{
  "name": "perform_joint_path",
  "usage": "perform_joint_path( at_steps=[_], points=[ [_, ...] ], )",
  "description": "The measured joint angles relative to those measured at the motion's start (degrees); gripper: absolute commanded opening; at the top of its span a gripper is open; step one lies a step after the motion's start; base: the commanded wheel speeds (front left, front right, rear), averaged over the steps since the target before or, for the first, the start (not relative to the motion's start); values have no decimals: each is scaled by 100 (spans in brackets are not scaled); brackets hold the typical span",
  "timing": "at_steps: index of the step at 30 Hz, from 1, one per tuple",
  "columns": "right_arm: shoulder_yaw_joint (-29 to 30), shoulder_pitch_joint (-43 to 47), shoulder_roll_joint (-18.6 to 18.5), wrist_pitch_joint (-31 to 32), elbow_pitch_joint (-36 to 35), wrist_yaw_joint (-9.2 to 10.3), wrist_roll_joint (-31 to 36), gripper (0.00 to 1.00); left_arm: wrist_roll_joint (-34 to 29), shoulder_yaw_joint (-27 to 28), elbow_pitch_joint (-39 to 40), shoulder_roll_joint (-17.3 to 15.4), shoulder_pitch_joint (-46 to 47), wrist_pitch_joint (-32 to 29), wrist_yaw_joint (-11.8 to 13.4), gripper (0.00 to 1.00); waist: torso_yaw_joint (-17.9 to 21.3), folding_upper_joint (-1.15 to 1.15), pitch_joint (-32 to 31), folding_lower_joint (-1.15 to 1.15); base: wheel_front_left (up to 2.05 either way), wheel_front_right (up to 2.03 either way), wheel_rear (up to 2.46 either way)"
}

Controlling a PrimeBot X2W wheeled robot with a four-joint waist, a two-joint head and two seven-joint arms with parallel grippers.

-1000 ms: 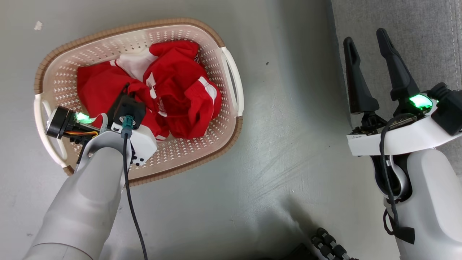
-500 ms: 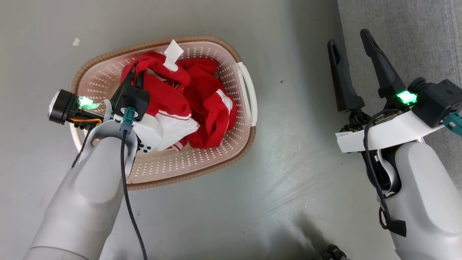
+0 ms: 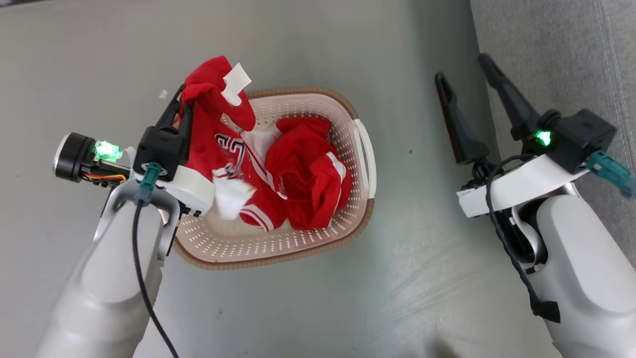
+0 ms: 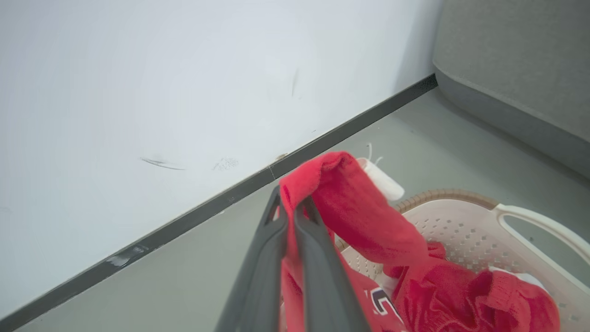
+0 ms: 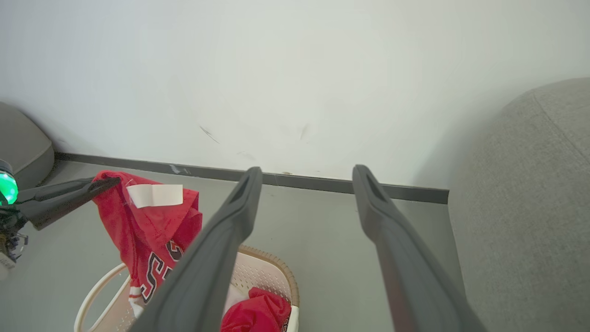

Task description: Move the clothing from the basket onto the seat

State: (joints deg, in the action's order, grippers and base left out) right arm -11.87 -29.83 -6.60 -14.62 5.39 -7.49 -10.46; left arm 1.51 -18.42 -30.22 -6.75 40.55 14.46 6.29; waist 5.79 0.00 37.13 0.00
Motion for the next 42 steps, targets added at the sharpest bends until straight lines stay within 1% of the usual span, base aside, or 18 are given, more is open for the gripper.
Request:
perform_joint_path(
  at_steps=[5, 10, 14, 17, 22, 29, 32, 37, 42],
  points=[
    [-305, 0, -198, 0, 204, 0, 59, 100, 203, 105, 396, -53, -143, 0, -97, 0, -164, 0, -332, 0, 0, 0, 0],
    [-735, 2, -515, 0, 465, -1, 115, 100, 252, 156, 655, -158, -370, 0, -200, 0, -329, 0, -690, 0, 0, 0, 0],
    [-927, 2, -692, 0, 571, -1, 114, 100, 300, 198, 855, -265, -499, -1, -289, 0, -454, 0, -991, 0, 0, 0, 0],
    [-1107, 13, -783, 0, 656, -1, 91, 100, 300, 188, 1046, -283, -504, 0, -349, 0, -540, 0, -1224, 0, 0, 0, 0],
    [-1438, 86, -804, 0, 790, -1, -119, 100, 333, 103, 1272, -266, -504, 0, -487, 0, -670, 0, -1617, 0, 0, 0, 0],
    [-1987, 274, -827, 0, 882, -1, -443, 100, 352, -80, 1383, -214, -504, -1, -701, 0, -832, 0, -2148, 0, 0, 0, 0],
    [-2219, 276, -832, 0, 936, -1, -561, 100, 352, -203, 1461, -154, -493, -35, -769, 0, -894, 0, -2360, 0, 0, 0, 0],
    [-2714, 274, -790, 0, 1012, -1, -820, 100, 353, -448, 1561, -10, -459, -236, -967, 0, -991, 0, -2688, 0, 0, 0, 0],
    [-3183, 259, -753, 0, 1238, -1, -893, 100, 353, -722, 1668, 154, -388, -437, -1051, 0, -1094, 0, -2975, 0, 0, 0, 0]
  ],
)
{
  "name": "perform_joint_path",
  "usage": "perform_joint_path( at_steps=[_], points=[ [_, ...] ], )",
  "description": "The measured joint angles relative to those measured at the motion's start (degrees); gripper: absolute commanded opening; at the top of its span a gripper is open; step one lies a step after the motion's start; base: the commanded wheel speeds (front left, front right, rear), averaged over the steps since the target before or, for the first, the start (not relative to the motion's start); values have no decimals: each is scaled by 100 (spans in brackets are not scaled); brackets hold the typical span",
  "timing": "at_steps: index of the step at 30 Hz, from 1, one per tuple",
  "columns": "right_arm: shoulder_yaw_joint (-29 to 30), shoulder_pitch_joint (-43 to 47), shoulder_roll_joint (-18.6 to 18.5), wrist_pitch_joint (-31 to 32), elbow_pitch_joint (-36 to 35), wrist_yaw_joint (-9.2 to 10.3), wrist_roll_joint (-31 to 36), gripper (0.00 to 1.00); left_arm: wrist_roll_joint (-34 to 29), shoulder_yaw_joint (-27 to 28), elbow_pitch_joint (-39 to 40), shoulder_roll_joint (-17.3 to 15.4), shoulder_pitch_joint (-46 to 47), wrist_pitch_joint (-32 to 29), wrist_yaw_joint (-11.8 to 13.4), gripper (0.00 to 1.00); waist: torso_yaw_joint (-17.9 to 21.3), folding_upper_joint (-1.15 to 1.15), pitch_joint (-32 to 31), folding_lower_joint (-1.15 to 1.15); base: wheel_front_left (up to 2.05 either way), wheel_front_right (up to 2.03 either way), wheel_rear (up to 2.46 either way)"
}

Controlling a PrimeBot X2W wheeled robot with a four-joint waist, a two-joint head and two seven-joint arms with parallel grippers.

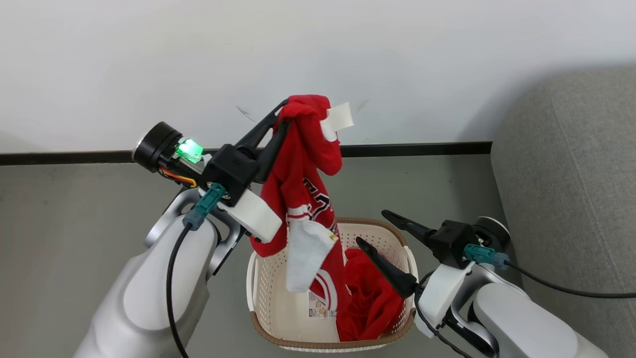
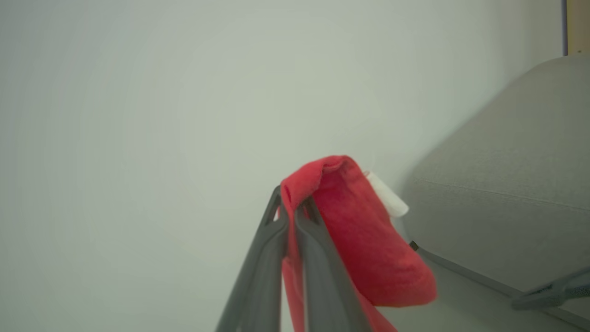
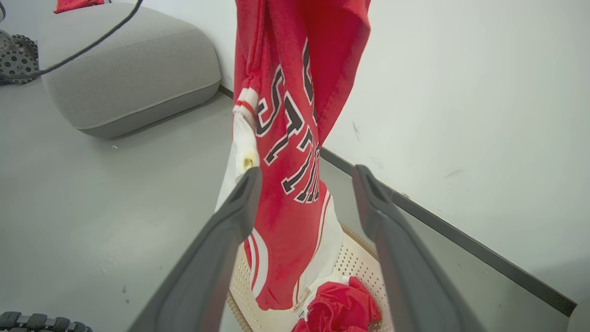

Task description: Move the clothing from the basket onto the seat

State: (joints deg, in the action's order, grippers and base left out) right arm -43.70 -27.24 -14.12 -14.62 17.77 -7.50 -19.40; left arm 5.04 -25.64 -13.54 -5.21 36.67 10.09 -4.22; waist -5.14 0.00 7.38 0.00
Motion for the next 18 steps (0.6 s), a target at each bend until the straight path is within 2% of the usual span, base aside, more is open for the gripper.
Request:
perform_joint_path(
  at_steps=[10, 18],
  points=[
    [-116, -48, 31, 0, 346, 0, -196, 100, 55, -383, 219, 138, 58, -304, -107, 0, -217, 0, -419, 0, 0, 0, 0],
    [-249, -52, 208, 0, 553, 0, -512, 100, 213, -579, 344, 167, 63, -558, -168, 0, -437, 0, -694, 0, 0, 0, 0]
  ],
)
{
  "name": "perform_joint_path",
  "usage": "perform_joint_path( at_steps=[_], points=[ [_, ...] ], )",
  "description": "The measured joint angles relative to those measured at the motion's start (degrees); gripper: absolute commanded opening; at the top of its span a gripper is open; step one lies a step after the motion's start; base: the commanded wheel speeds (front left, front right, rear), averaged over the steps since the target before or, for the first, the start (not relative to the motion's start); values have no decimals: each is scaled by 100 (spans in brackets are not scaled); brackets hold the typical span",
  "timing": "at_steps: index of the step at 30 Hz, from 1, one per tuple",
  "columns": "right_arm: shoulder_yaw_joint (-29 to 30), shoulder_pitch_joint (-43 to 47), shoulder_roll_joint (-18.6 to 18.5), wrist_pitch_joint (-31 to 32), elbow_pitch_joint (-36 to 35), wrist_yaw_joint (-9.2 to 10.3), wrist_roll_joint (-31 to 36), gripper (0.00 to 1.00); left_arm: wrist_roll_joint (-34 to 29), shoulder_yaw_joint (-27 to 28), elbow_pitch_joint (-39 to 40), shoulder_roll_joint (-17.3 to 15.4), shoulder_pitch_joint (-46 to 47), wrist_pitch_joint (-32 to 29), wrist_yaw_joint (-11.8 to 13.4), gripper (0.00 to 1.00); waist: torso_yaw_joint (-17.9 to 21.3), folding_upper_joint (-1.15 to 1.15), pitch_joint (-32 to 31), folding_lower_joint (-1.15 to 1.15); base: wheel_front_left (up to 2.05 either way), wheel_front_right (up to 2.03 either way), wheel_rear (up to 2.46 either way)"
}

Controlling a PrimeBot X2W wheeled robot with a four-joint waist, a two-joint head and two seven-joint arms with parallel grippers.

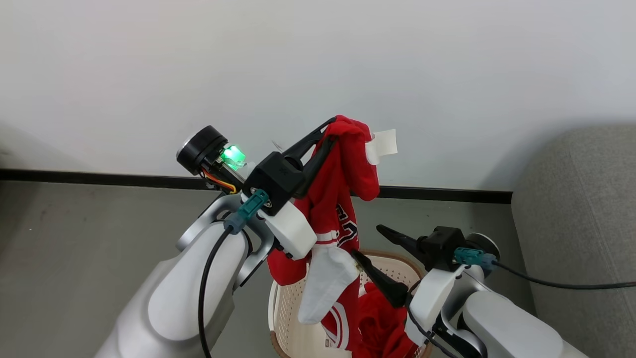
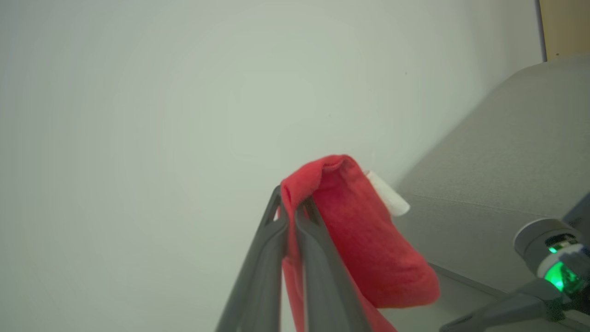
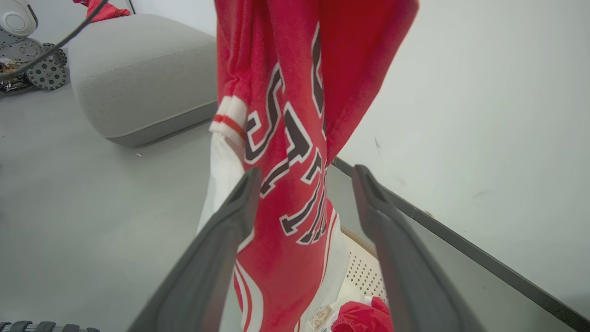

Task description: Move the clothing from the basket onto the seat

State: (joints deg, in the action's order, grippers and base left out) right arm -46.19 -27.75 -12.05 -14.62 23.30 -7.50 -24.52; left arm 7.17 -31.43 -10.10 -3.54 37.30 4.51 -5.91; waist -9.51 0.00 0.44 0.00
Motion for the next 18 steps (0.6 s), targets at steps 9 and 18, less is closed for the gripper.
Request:
perform_joint_path(
  at_steps=[9, 18],
  points=[
    [-423, -220, 230, 0, 457, 0, -257, 100, 148, -219, 112, 38, 2, -231, -38, 0, -292, 0, -212, 0, 0, 0, 0],
    [-661, -460, 539, 1, 951, 0, -264, 100, 389, -358, 212, 88, 15, -393, -57, 0, -543, 0, -278, 0, 0, 0, 0]
  ],
)
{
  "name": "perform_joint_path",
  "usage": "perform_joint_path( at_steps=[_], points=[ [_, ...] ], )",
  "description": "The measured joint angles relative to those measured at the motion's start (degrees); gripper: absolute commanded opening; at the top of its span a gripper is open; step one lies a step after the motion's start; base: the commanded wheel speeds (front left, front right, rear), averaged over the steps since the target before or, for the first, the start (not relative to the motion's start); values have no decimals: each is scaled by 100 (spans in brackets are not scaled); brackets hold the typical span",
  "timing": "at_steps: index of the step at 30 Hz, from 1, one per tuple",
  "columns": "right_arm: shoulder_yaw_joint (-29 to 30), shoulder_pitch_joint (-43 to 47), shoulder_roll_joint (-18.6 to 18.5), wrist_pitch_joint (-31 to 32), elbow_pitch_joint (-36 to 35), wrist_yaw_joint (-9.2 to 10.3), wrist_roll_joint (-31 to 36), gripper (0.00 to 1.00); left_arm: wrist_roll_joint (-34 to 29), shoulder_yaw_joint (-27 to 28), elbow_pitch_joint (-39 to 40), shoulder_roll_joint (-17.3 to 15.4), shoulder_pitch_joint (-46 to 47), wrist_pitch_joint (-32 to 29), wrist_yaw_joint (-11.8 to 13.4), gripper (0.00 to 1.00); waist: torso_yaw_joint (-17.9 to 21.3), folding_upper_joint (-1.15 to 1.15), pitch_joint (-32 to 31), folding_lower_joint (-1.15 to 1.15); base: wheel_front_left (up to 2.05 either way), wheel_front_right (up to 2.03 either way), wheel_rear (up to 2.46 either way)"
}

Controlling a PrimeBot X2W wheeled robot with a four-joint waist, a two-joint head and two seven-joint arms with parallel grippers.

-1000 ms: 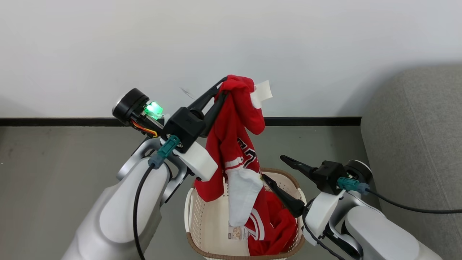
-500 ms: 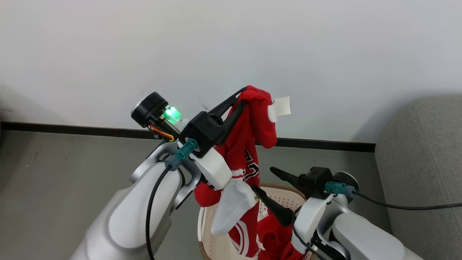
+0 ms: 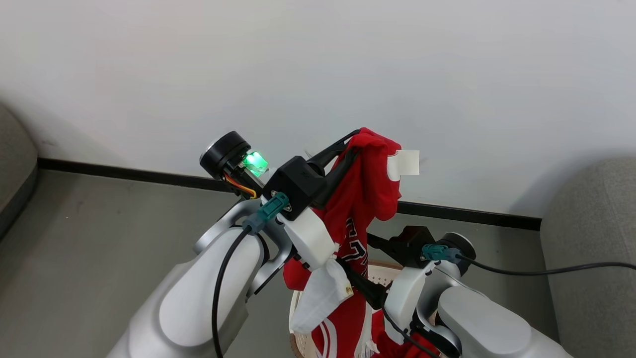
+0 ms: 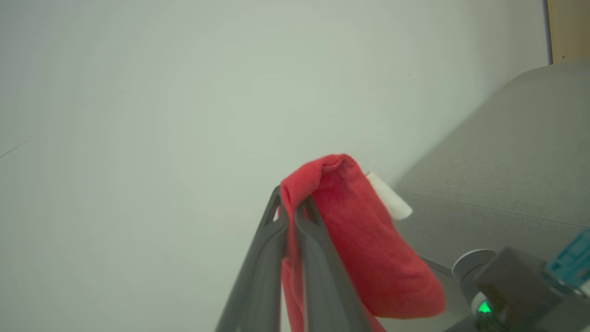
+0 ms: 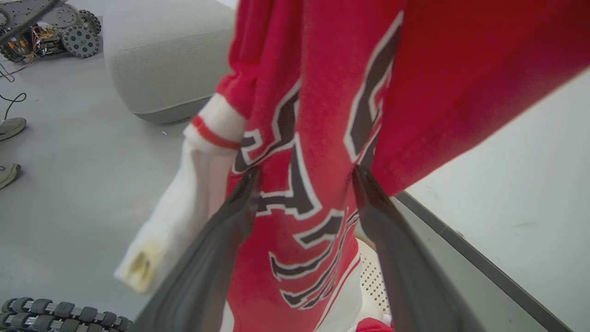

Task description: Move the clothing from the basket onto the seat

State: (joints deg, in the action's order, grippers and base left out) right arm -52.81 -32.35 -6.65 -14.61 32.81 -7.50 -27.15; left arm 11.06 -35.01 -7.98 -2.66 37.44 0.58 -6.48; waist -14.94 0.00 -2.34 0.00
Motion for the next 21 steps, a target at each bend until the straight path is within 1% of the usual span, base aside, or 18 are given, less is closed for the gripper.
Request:
perform_joint_path(
  at_steps=[1, 2, 3, 4, 5, 9, 14, 17, 21],
  points=[
    [-1, -34, 21, 0, 34, 0, 0, 88, 9, -5, 15, 1, 1, -1, 0, 0, -25, 0, -1, 0, 0, 0, 0],
    [-12, -65, 36, 0, 56, 0, 3, 47, 15, -10, 26, 3, 1, -8, 0, 0, -50, 0, 0, 0, 0, 0, 0],
    [-21, -96, 45, -1, 71, 0, 11, 36, 46, -13, 35, 5, 1, -38, 0, 0, -74, 0, 1, 0, 0, 0, 0],
    [-26, -115, 52, -1, 83, 0, 16, 21, 60, -19, 43, 7, 1, -52, 0, 0, -97, 0, 4, 0, 0, 0, 0],
    [-33, -120, 51, 0, 87, 0, 37, 0, 77, -19, 48, 8, 1, -52, 0, 0, -119, 0, 7, 0, 0, 0, 0],
    [-43, -120, 13, -1, 107, 0, 96, 0, 186, 20, 48, 14, -1, -58, 2, 0, -188, 0, 32, 0, 0, 0, 0],
    [-18, -104, -147, 0, 42, 0, 102, 0, 318, 297, -100, 10, -43, -57, 89, 0, -161, 0, 66, 0, 0, 0, 0],
    [225, -56, -318, -1, -116, 0, 91, 0, 359, 445, -245, -54, -120, -51, 189, 0, -109, 0, 70, 0, 0, 0, 0],
    [738, 132, -552, 0, -447, 0, 3, 0, 419, 617, -469, -172, -316, -24, 270, 0, -17, 0, 65, 0, 0, 0, 0]
  ],
)
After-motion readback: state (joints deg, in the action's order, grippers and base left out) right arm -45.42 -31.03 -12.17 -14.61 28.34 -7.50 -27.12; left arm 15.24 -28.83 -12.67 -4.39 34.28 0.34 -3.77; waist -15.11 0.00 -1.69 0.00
